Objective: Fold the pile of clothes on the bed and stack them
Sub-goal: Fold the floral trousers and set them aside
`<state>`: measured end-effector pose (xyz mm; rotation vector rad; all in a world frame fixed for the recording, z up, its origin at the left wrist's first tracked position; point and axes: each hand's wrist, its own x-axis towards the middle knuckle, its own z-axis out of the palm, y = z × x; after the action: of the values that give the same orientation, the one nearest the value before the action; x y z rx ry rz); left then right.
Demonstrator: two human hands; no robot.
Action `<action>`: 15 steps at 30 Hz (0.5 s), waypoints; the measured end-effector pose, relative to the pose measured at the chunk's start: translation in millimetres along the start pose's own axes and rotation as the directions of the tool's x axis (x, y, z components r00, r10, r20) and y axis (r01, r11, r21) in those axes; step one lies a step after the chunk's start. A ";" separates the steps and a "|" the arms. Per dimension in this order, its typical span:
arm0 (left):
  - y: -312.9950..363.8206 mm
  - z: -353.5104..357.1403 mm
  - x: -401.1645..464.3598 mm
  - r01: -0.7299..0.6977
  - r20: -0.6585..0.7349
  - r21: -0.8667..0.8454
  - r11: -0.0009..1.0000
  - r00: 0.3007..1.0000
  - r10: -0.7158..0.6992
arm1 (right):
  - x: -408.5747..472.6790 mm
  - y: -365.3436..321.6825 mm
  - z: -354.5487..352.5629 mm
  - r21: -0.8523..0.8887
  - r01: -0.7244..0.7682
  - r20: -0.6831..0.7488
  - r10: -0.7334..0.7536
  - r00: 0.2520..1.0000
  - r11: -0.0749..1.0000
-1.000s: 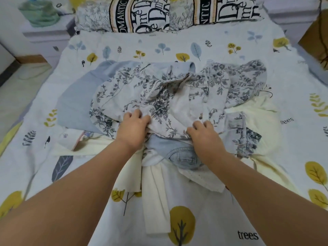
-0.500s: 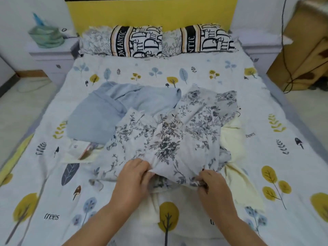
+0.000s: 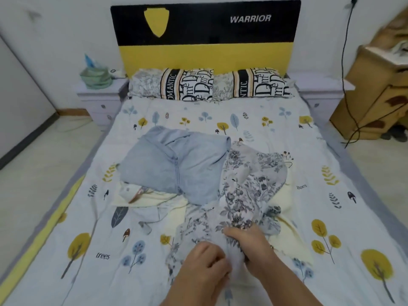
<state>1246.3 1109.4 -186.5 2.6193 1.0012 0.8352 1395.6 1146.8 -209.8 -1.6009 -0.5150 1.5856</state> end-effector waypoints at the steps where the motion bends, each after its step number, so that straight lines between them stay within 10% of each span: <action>1: 3.6 -6.7 -0.8 -0.013 0.029 -0.011 1.000 0.999 0.014 | -5.0 -1.3 0.7 -0.063 0.044 -0.061 -0.048 0.997 0.997; 8: 14.9 -49.6 -14.6 0.370 -0.052 -0.157 0.916 0.923 -0.381 | -67.4 -25.1 2.6 -0.338 0.333 -0.068 -0.375 0.924 0.881; 15: 22.8 -89.2 49.7 0.625 0.198 -0.589 0.512 0.726 -0.658 | -124.6 -11.0 18.9 -0.772 0.394 0.127 -0.487 0.864 0.498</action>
<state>1237.3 1125.5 -83.4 1.4758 1.3015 0.8322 1364.1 1062.8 -120.5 -1.9180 -1.6012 0.8664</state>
